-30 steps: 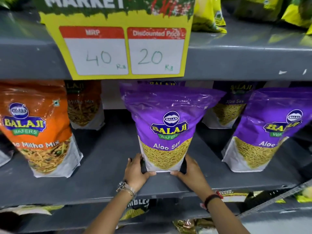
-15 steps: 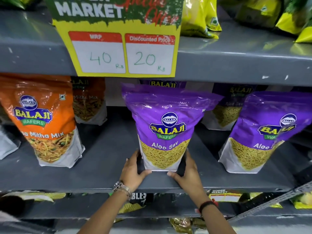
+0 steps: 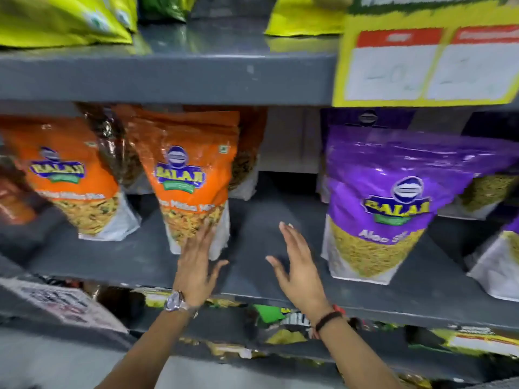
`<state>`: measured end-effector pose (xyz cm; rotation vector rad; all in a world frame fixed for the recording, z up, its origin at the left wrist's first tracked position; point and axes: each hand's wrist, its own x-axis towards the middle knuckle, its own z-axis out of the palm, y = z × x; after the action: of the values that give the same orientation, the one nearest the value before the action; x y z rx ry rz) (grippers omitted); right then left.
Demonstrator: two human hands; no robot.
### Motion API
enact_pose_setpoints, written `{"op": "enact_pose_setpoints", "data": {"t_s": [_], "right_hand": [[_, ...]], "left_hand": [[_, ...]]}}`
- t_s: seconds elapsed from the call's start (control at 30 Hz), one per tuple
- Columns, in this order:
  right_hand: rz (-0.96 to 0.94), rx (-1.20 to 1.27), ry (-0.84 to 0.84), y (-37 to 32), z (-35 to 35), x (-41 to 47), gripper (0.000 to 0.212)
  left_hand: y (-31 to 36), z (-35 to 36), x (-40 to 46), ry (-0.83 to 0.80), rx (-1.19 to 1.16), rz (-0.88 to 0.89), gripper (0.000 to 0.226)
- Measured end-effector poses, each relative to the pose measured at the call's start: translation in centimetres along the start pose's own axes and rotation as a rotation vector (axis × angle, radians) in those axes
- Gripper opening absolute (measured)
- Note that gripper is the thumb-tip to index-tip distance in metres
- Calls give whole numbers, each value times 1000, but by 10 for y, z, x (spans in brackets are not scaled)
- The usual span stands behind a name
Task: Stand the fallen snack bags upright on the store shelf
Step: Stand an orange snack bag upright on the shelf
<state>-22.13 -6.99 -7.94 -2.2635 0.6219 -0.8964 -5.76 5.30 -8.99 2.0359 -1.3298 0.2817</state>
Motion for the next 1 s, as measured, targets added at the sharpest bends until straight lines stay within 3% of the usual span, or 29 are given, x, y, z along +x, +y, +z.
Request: {"op": "enact_pose_setpoints", "data": {"t_s": [0.1, 0.23, 0.3, 0.37, 0.47, 0.53, 0.83, 1.0], "right_hand": [[170, 106, -150, -11, 47, 21, 81], [284, 170, -288, -19, 87, 36, 103], [325, 192, -300, -21, 101, 41, 105], [325, 212, -276, -23, 109, 45, 93], [329, 193, -269, -26, 114, 48, 78], [331, 181, -265, -25, 111, 48, 76], [338, 77, -278, -13, 76, 38, 77], [343, 15, -243, -16, 79, 38, 74]], "left_hand": [[-22, -17, 2, 69, -39, 105, 54], [-54, -32, 8, 185, -236, -196, 81], [-82, -35, 16, 100, -300, -318, 109], [-101, -35, 24, -124, -417, -329, 124], [-102, -32, 34, -371, -539, -334, 102], [-100, -27, 37, -364, -547, -357, 92], [-82, -11, 32, -410, -439, -342, 109], [-81, -15, 34, -422, -424, -410, 81]]}}
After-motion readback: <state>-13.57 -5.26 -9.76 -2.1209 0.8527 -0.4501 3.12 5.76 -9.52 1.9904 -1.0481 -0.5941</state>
